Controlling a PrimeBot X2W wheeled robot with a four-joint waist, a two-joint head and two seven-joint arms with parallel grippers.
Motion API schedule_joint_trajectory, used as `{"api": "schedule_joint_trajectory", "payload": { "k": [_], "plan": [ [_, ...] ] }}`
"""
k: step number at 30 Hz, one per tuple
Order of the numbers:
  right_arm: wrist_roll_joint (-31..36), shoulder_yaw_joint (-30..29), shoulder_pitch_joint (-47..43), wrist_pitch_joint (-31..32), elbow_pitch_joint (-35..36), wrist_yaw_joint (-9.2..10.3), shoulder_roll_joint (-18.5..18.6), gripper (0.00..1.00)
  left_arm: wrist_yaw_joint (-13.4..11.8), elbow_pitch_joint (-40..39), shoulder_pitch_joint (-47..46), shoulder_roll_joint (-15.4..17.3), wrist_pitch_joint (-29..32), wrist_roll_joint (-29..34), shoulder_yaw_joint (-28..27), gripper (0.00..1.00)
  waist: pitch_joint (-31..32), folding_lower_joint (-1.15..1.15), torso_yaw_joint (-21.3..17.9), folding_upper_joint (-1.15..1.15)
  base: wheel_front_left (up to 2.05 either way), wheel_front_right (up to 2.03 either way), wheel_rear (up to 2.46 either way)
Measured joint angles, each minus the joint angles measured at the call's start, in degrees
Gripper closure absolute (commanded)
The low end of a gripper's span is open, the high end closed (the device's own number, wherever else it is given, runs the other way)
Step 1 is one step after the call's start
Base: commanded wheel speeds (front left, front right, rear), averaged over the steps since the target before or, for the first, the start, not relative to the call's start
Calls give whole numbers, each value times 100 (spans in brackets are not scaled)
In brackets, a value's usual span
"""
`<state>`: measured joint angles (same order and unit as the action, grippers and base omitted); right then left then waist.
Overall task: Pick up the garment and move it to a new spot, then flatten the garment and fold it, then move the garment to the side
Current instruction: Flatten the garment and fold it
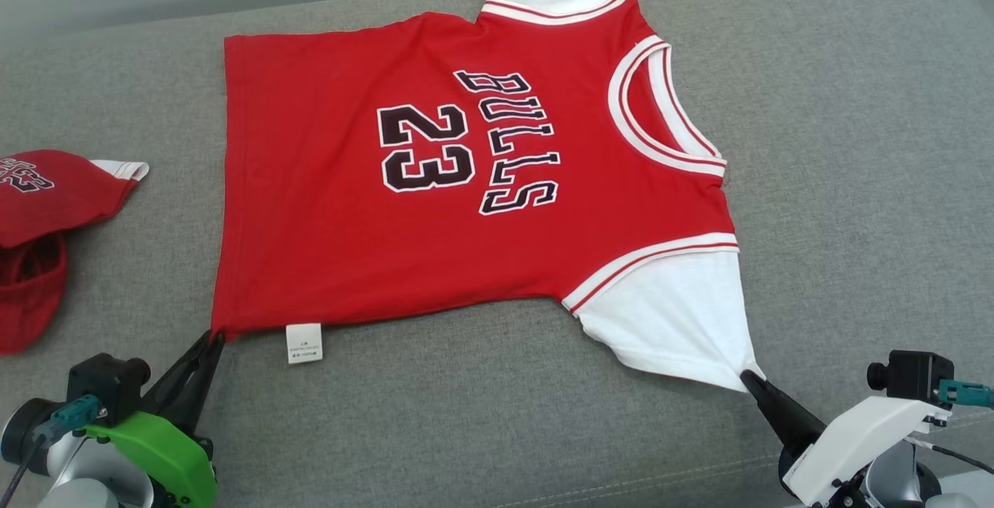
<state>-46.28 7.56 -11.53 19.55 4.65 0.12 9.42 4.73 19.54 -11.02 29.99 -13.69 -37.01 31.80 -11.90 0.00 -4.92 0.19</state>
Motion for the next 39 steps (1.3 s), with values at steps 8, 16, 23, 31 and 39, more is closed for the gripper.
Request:
{"api": "schedule_joint_trajectory", "payload": {
  "k": [8, 16, 23, 31, 39],
  "plan": [
    [144, 30, -45, 18, -22, 2, 118, 100, -120, -9, 248, 14, -7, 4, -53, 100, -112, 0, -80, 0, 0, 0, 0],
    [247, -121, -61, -45, -40, 52, 192, 100, -133, -149, 320, -15, -23, 4, -86, 100, -156, 0, -112, 0, 0, 0, 0],
    [250, -48, -61, -86, -30, 56, 180, 100, -200, -444, 417, -25, -49, 4, -166, 100, -164, 0, -107, 0, 0, 0, 0],
    [572, 223, 7, -142, -235, 48, 154, 100, -205, -497, 535, -115, -48, 7, 7, 100, -157, 0, -85, 0, 0, 0, 0],
    [907, 470, 408, -289, -468, 44, 84, 100, -205, -488, 528, -208, 5, 7, 70, 100, -150, 0, -69, 0, 0, 0, 0]
  ]
}}
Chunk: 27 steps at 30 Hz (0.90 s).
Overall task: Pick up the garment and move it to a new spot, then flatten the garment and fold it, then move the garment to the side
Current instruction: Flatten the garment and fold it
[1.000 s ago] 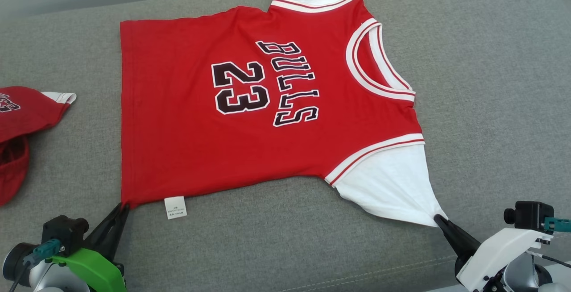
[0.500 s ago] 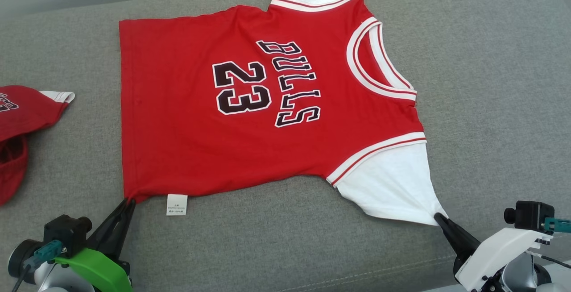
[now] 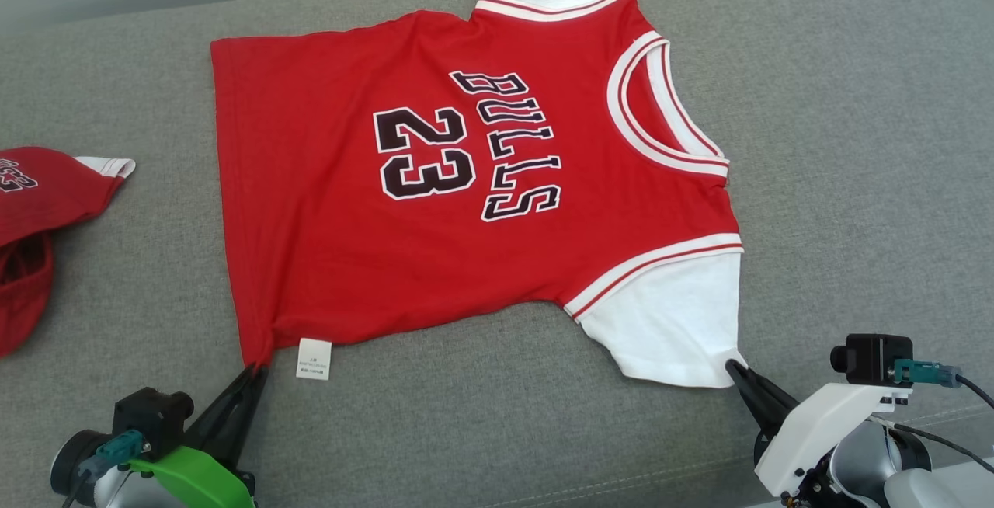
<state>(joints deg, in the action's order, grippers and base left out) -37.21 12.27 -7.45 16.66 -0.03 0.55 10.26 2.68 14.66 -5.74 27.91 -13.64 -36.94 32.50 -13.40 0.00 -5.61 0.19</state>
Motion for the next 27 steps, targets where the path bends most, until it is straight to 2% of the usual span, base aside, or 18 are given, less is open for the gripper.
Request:
{"api": "schedule_joint_trajectory", "payload": {
  "k": [4, 7, 8, 9, 10, 11, 12, 13, 23, 27],
  "plan": [
    [152, 66, 30, -31, -175, 2, 13, 100, 1, 33, -19, -34, 53, 10, 77, 93, 22, 0, 38, 0, 0, 0, 0],
    [208, 130, 30, -32, -268, 1, 11, 100, 0, 77, -20, -34, 57, 10, 67, 74, 38, 0, 50, 0, 0, 0, 0],
    [227, 129, 32, -33, -300, 2, 16, 97, -1, 99, -20, -34, 57, 10, 66, 66, 43, 0, 51, 0, 0, 0, 0],
    [246, 130, 34, -43, -327, 3, 19, 90, -21, 119, -20, -34, 58, 9, 59, 56, 49, 0, 50, 0, 0, 0, 0],
    [268, 130, 41, -75, -356, 3, 19, 76, -46, 140, -20, -34, 58, 9, 45, 42, 55, 0, 49, 0, 0, 0, 0],
    [294, 136, 64, -100, -399, 3, 19, 64, -64, 164, -19, -33, 57, 9, 32, 13, 67, 0, 46, 0, 0, 0, 0],
    [318, 145, 99, -104, -422, 4, 20, 40, -68, 175, -19, -32, 57, 9, 16, 2, 81, 0, 41, 0, 0, 0, 0],
    [352, 144, 124, -158, -416, 4, 19, 0, -68, 172, -19, -31, 58, 9, 3, 0, 93, 0, 34, 0, 0, 0, 0],
    [691, 119, 172, -415, -453, 76, 131, 0, -167, 322, -19, -32, 105, -20, -105, 0, 152, 0, 5, 0, 0, 0, 0],
    [968, 3, 182, -659, -428, 208, 309, 0, -281, 359, -14, -35, 98, -107, -248, 0, 186, 0, -7, 0, 0, 0, 0]
  ]
}}
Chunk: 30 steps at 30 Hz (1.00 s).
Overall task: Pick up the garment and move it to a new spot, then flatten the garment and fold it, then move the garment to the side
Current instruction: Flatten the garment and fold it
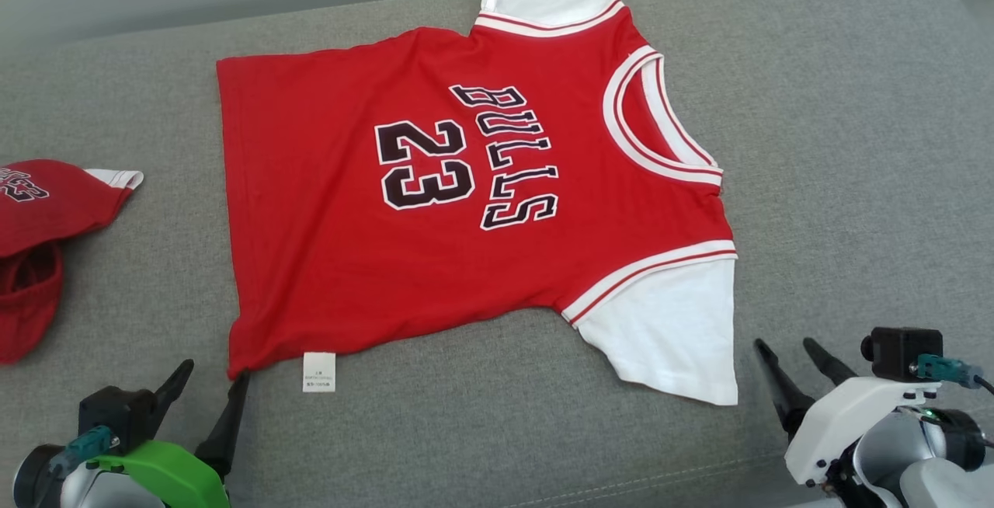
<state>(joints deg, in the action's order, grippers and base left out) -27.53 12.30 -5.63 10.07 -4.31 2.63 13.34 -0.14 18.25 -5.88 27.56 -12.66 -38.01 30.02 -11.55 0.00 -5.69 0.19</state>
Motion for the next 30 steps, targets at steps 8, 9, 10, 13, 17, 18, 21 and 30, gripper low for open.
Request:
{"api": "schedule_joint_trajectory", "payload": {
  "k": [8, 9, 10, 13, 17, 18, 21, 30],
  "plan": [
    [637, -122, 125, -853, 268, 101, 205, 0, -200, -37, 15, -222, -69, -166, -310, 0, 177, 0, 7, 0, 0, 0, 0],
    [699, -124, 154, -993, 307, 101, 207, 0, -200, -59, 15, -268, -103, -166, -327, 0, 201, 0, 14, 0, 0, 0, 0],
    [769, -112, 181, -1140, 354, 99, 211, 0, -200, -79, 15, -318, -110, -165, -332, 0, 225, 0, 24, 0, 0, 0, 0],
    [1057, 10, 202, -1437, 379, 93, 278, 0, -213, -121, 18, -426, -127, -165, -364, 0, 304, 0, 62, 0, 0, 0, 0],
    [1196, 121, 198, -1724, 339, 94, 276, 0, -242, -190, 31, -558, -133, -165, -396, 0, 395, 0, 105, 0, 0, 0, 0],
    [1287, 145, 191, -1831, 320, 94, 277, 0, -243, -199, 37, -598, -155, -166, -400, 0, 428, 0, 121, 0, 0, 0, 0],
    [1414, 188, 164, -2086, 216, 108, 265, 0, -246, -212, 153, -698, -158, -165, -409, 0, 525, 0, 172, 0, 0, 0, 0],
    [1558, 230, -102, -2424, -162, 211, 73, 0, -289, -250, 405, -879, -158, -118, -494, 0, 786, 0, 340, 0, 0, 0, 0]
  ]
}}
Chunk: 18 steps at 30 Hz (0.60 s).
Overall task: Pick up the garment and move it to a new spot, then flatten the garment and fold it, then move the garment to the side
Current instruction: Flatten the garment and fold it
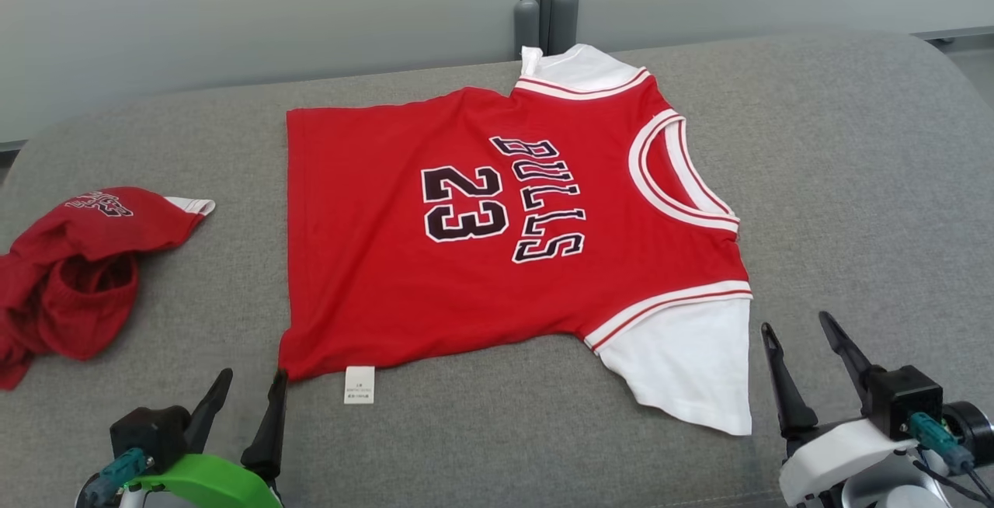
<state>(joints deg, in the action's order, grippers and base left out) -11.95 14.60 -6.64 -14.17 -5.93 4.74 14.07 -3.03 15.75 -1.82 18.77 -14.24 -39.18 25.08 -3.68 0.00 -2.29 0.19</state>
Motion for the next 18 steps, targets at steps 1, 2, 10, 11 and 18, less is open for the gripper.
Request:
{"api": "schedule_joint_trajectory", "payload": {
  "k": [1, 2, 10, 11, 18],
  "plan": [
    [11, 3, -40, 0, -53, 0, -16, 0, -1, -18, 19, -10, 0, 13, -49, 0, 20, 0, 11, 0, 0, 0, 0],
    [30, 9, -74, 0, -102, 0, -33, 0, -2, -41, 45, -10, -1, 14, -96, 0, 34, 0, 19, 0, 0, 0, 0],
    [31, 26, -177, 0, -642, 48, -149, 0, -2, -146, 158, -158, -1, 103, -281, 0, 78, 0, 25, 0, 0, 0, 0],
    [30, 27, -215, 0, -702, 48, -155, 0, -2, -148, 181, -170, -1, 114, -281, 0, 84, 0, 26, 0, 0, 0, 0],
    [-71, 75, -264, 0, -1040, -16, -275, 0, 1, -207, 229, -185, -1, 223, -304, 0, 67, 0, 49, 0, 0, 0, 0]
  ]
}}
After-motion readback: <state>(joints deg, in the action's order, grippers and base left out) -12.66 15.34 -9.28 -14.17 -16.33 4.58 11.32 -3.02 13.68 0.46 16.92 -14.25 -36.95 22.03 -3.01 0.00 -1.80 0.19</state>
